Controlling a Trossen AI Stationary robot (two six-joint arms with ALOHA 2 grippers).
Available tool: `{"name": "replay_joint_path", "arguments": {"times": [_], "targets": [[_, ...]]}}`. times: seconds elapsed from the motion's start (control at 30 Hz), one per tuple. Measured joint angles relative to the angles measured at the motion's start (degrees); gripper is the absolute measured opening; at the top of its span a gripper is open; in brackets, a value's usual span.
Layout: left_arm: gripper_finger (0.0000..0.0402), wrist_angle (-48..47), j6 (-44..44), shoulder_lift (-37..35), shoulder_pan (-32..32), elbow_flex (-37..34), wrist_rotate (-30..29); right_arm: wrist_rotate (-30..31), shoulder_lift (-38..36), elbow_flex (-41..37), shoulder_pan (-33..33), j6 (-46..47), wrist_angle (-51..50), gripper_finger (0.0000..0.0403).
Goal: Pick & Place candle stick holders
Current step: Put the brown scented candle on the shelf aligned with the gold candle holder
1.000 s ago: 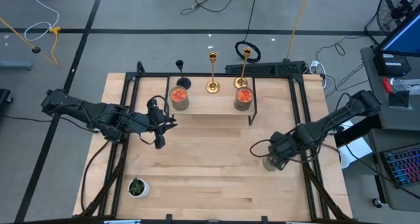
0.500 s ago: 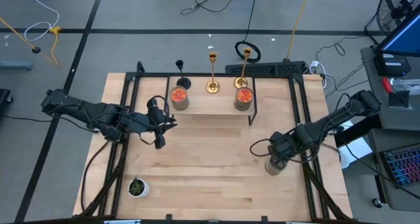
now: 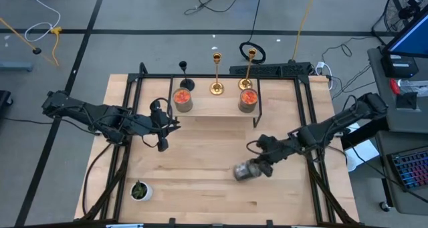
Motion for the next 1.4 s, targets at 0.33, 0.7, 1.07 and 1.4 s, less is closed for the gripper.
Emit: {"name": "replay_joint_path", "arguments": {"times": [0.33,0.7,1.07,1.4], "targets": [[0.0086,0.0,0.0,0.0,0.0,0.0,0.0,3.0,14.6,23.6,-7.4,-21.3,-14.0,0.0001],[0.0085,0.0,0.0,0.0,0.0,0.0,0.1,5.2,28.0,49.4,-17.4,-41.5,-21.0,0.0],[0.0086,-0.2,0.0,0.0,0.0,0.0,0.1,10.9,30.9,55.3,-28.1,-44.6,-21.9,0.0],[0.0085,-0.2,0.0,0.0,0.0,0.0,0.1,10.7,30.9,55.3,-35.2,-42.7,-27.8,0.0]]}}
